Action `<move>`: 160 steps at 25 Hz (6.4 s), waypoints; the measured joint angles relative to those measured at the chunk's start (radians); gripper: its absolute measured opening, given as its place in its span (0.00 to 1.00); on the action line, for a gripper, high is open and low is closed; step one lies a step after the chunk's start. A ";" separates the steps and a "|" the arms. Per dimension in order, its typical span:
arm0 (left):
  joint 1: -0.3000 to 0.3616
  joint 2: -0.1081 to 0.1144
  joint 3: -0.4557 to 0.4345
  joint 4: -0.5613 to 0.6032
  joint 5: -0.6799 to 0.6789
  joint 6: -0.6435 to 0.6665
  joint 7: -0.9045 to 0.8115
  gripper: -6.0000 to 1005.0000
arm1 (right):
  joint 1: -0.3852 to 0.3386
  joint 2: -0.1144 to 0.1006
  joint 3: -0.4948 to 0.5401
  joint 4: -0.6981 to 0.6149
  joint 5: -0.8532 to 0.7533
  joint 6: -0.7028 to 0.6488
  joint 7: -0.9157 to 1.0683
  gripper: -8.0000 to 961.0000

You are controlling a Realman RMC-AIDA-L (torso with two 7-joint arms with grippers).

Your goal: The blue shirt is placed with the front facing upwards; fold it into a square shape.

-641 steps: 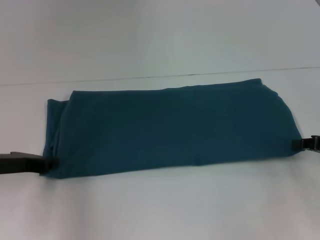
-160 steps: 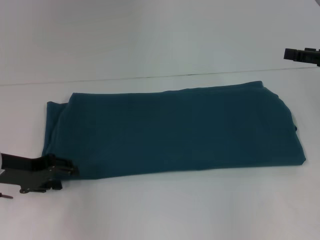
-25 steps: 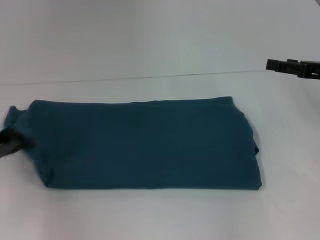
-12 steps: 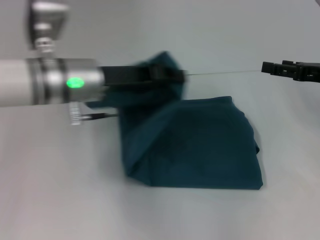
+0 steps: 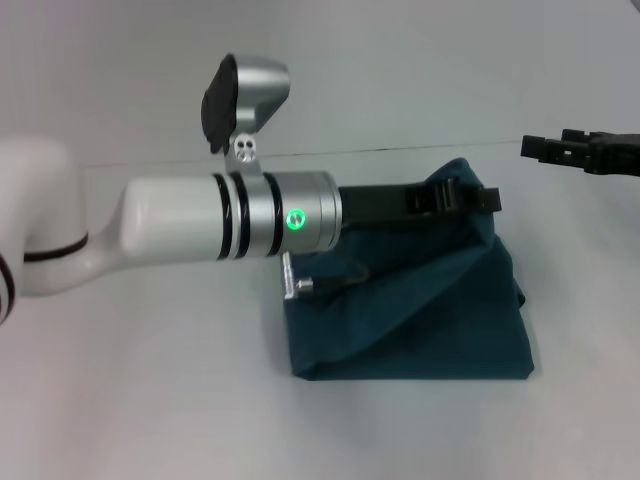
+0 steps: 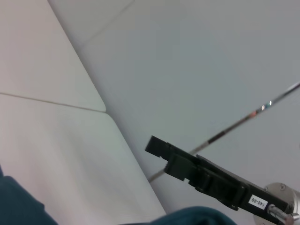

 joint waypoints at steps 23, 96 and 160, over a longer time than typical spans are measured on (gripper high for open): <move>0.281 0.012 0.127 0.176 -0.122 0.090 0.097 0.79 | 0.008 -0.006 -0.083 0.040 -0.006 0.025 -0.003 0.94; 0.518 0.012 -0.237 0.262 0.249 0.180 0.337 0.94 | 0.026 0.096 -0.583 -0.044 -0.145 -0.002 -0.136 0.87; 0.508 0.011 -0.263 0.256 0.246 0.176 0.358 0.94 | -0.016 0.096 -0.391 -0.094 -0.098 0.100 -0.127 0.06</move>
